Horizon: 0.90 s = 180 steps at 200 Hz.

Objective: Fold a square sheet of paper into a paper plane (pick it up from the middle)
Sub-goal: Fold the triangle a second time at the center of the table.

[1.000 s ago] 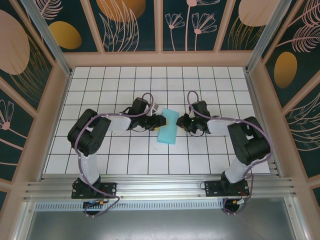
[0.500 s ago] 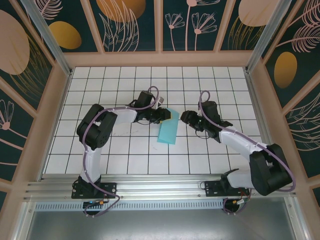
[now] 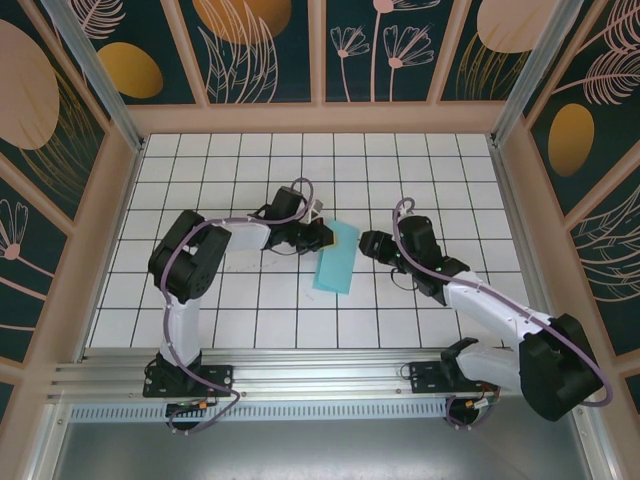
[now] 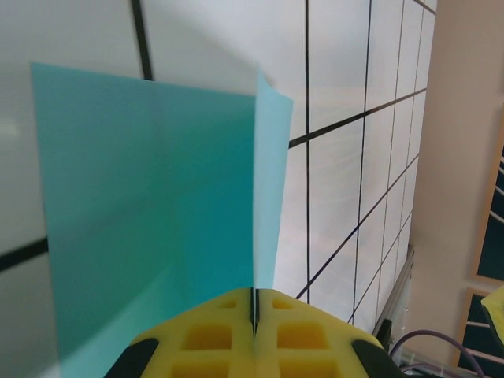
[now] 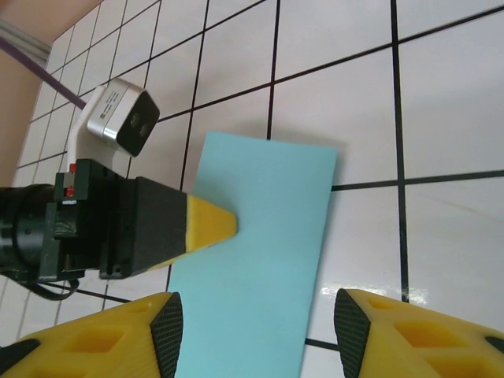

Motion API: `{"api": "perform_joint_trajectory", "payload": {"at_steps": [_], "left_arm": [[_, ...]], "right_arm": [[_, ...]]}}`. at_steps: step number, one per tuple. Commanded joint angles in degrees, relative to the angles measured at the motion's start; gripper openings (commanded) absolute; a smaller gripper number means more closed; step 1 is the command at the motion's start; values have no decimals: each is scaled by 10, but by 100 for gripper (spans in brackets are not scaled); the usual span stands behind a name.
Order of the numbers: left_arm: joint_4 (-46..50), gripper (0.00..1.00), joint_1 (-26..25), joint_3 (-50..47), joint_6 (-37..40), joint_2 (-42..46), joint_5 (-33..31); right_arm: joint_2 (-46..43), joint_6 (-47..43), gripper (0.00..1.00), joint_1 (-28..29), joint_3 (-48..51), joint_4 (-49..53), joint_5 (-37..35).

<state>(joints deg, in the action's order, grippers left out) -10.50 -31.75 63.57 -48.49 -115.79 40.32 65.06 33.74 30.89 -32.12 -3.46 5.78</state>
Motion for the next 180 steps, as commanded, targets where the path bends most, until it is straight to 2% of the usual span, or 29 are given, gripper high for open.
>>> {"api": "perform_joint_trajectory", "payload": {"at_steps": [1, 45, 77, 107, 133, 146, 180], "left_arm": [[-63, 0, 6, -30, -50, 28, -12], [-87, 0, 5, -53, -73, 51, -35], [-83, 14, 6, -48, -68, 42, -19], [-57, 17, 6, -38, -44, 42, -19], [-44, 12, 5, -30, -34, 42, -16], [-44, 8, 6, -28, -34, 43, -16], [-39, 7, 5, -26, -33, 42, -16]], "right_arm": [[-9, -47, 57, 23, 11, -37, -16], [-9, -80, 61, 67, 30, -35, -83], [-23, -73, 65, 75, 46, -36, -117], [-39, -75, 68, 80, 50, -33, -124], [-41, -96, 67, 100, 44, -31, -108], [-39, -104, 67, 122, 42, -26, -123], [-27, -137, 68, 212, 40, -34, -184]]}}
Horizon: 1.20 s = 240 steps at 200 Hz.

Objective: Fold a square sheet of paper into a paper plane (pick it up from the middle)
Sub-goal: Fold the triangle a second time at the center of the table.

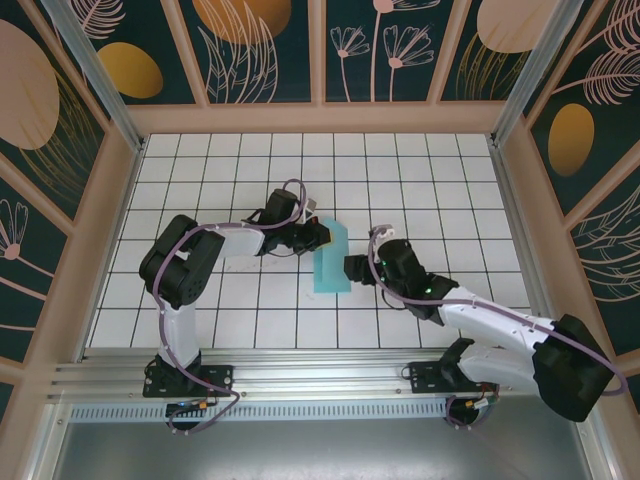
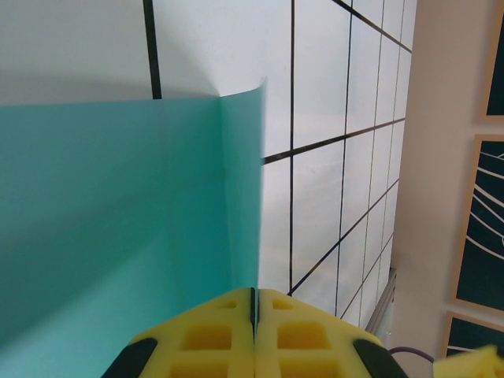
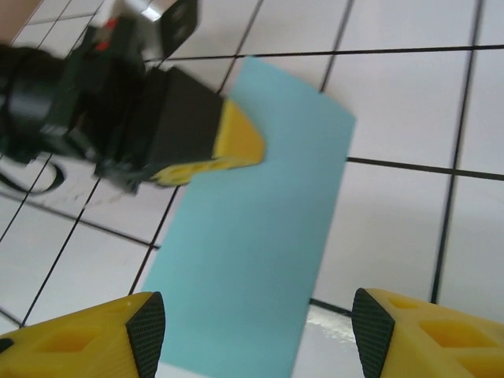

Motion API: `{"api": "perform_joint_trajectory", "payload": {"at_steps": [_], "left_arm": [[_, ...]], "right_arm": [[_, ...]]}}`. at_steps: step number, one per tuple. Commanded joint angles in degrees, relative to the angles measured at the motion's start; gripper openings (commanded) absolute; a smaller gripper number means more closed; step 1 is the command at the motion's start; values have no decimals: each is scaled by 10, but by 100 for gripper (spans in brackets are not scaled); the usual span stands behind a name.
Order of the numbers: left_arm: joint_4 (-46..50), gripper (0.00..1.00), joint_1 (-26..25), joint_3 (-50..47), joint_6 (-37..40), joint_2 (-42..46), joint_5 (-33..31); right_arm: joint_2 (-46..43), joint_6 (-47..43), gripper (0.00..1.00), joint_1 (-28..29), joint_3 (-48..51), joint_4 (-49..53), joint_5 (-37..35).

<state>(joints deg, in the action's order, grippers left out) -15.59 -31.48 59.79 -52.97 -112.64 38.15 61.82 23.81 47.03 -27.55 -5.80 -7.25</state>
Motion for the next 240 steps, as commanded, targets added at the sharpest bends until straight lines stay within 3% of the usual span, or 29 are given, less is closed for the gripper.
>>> {"api": "perform_joint_trajectory", "payload": {"at_steps": [1, 53, 126, 154, 184, 240], "left_arm": [[12, 7, 3, 11, 12, 10, 5], [18, 8, 3, 12, 18, 11, 6], [34, 9, 3, 15, 29, 10, 4], [38, 9, 4, 16, 31, 10, 2], [44, 9, 3, 21, 33, 10, -2], [53, 10, 3, 26, 38, 7, -3]], "right_arm": [[7, -39, 68, 53, -7, -11, -56], [154, -66, 68, 164, -87, 17, -153], [295, -55, 68, 222, -182, 100, -254], [312, -45, 62, 236, -194, 129, -289], [309, -30, 46, 246, -192, 138, -322], [303, -23, 33, 259, -193, 137, -349]]}}
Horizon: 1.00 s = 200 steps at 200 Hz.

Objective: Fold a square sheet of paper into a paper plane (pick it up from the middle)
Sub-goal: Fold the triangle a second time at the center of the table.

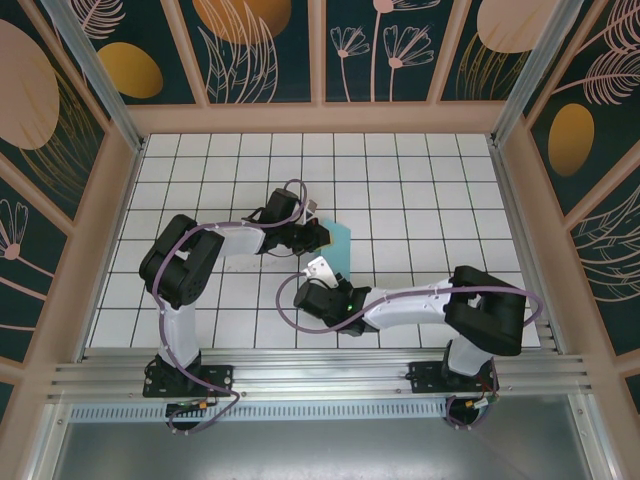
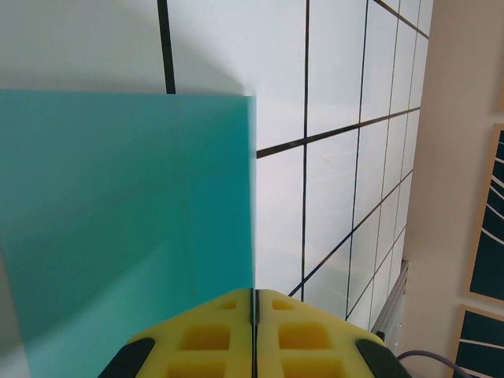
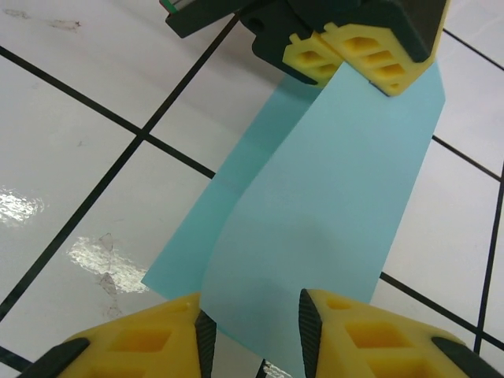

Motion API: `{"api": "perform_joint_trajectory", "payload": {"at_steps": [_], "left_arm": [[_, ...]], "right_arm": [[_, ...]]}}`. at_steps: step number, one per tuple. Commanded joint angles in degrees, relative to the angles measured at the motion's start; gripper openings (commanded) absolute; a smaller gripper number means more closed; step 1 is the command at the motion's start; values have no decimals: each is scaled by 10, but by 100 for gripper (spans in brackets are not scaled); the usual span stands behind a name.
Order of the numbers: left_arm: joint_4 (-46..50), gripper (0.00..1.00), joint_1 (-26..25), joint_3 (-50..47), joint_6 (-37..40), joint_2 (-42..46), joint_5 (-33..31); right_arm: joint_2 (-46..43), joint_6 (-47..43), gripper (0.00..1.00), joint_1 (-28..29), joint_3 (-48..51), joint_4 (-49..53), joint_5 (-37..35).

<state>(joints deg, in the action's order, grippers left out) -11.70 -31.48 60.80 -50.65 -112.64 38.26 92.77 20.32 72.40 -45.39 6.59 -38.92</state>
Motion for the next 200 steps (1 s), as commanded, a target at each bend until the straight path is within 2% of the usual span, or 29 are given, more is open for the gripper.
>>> {"api": "perform_joint_trajectory", "payload": {"at_steps": [1, 11, 35, 53, 71, 92, 117, 131, 137, 166, 200], "left_arm": [[15, 10, 4, 16, 15, 7, -5], [16, 10, 3, 16, 15, 8, -5], [27, 11, 3, 20, 22, 11, -11], [34, 11, 3, 23, 25, 12, -16], [38, 15, 3, 23, 26, 16, -23], [41, 22, 3, 23, 33, 29, -19], [67, 32, 5, 22, 45, 57, -61], [94, 45, 8, 20, 53, 79, -103], [99, 47, 10, 15, 54, 89, -119], [111, 52, 15, -16, 46, 139, -180], [94, 52, 15, -74, 26, 198, -205]], "right_arm": [[-7, 12, 33, 6, -14, 13, -33], [-6, 12, 27, 5, -14, 13, -33], [-9, 17, 23, 6, -15, 15, -37], [-13, 15, 14, 5, -14, 9, -32], [-11, 22, 12, 2, -14, 9, -28], [-14, 32, 4, -7, -13, 4, -11], [-27, 41, 2, -31, -7, -13, 39], [-41, 36, 0, -47, 3, -33, 78], [-48, 35, 0, -57, 12, -50, 106], [-94, 56, 0, -116, 60, -128, 245], [-121, 58, 0, -163, 91, -169, 339]]}}
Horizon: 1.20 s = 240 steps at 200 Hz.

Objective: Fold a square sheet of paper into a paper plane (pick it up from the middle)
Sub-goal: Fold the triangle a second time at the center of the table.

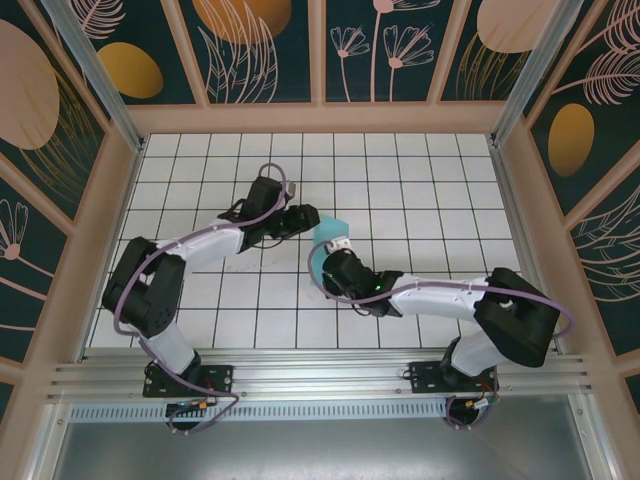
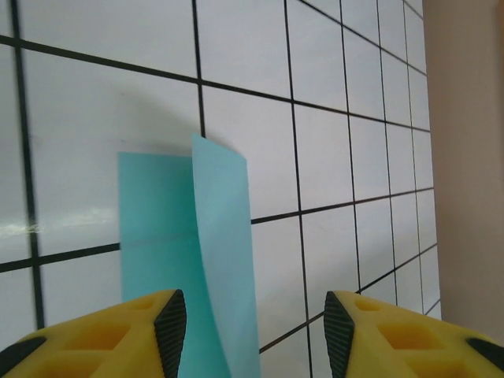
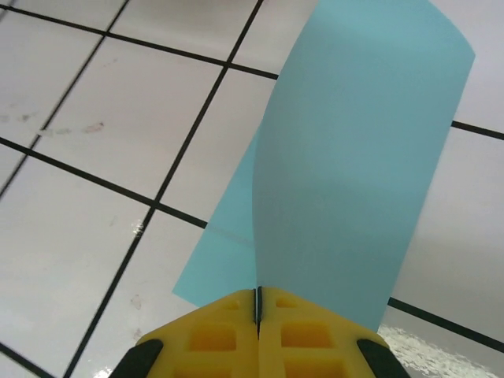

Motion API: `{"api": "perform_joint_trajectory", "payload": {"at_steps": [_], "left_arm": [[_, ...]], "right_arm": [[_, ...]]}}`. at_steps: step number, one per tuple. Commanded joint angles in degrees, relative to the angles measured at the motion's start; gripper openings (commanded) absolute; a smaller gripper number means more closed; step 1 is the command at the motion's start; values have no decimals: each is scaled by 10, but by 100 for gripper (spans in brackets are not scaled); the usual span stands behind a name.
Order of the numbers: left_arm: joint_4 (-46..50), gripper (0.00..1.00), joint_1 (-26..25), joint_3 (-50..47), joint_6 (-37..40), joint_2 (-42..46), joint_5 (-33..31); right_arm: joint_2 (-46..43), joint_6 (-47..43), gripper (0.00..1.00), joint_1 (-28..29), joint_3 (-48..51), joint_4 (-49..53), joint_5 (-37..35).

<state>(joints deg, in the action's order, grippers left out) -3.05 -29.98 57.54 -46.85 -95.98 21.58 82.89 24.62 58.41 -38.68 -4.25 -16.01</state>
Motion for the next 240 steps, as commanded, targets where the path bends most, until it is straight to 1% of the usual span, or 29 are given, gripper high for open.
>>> {"api": "perform_joint_trajectory", "payload": {"at_steps": [1, 16, 28, 31, 48, 102, 127, 145, 207, 240], "left_arm": [[7, 52, 0, -44, -12, 33, -38], [-4, 48, 0, -61, -14, 41, -22], [-9, 45, 0, -73, -14, 44, -9], [-12, 44, 0, -76, -14, 45, -7], [-18, 39, -2, -90, -10, 44, 10], [-44, 25, -24, -93, -5, 7, 59], [-40, 23, -37, -80, 3, -16, 70], [-35, 20, -43, -79, 2, -19, 58], [-43, 19, -53, -61, 8, -79, 71], [-39, 19, -55, -54, 14, -96, 66]], "right_arm": [[-22, 15, 0, -25, 25, -61, 112], [-26, 17, 1, -42, 34, -72, 146], [-31, 20, 1, -52, 39, -78, 149], [-32, 19, 1, -54, 41, -80, 164], [-40, 19, 2, -70, 50, -91, 191], [-50, 38, 2, -123, 87, -134, 268], [-49, 49, 2, -140, 102, -159, 295], [-50, 56, 2, -149, 112, -172, 309], [-47, 67, 3, -192, 123, -183, 363], [-41, 67, 3, -215, 120, -177, 392]]}}
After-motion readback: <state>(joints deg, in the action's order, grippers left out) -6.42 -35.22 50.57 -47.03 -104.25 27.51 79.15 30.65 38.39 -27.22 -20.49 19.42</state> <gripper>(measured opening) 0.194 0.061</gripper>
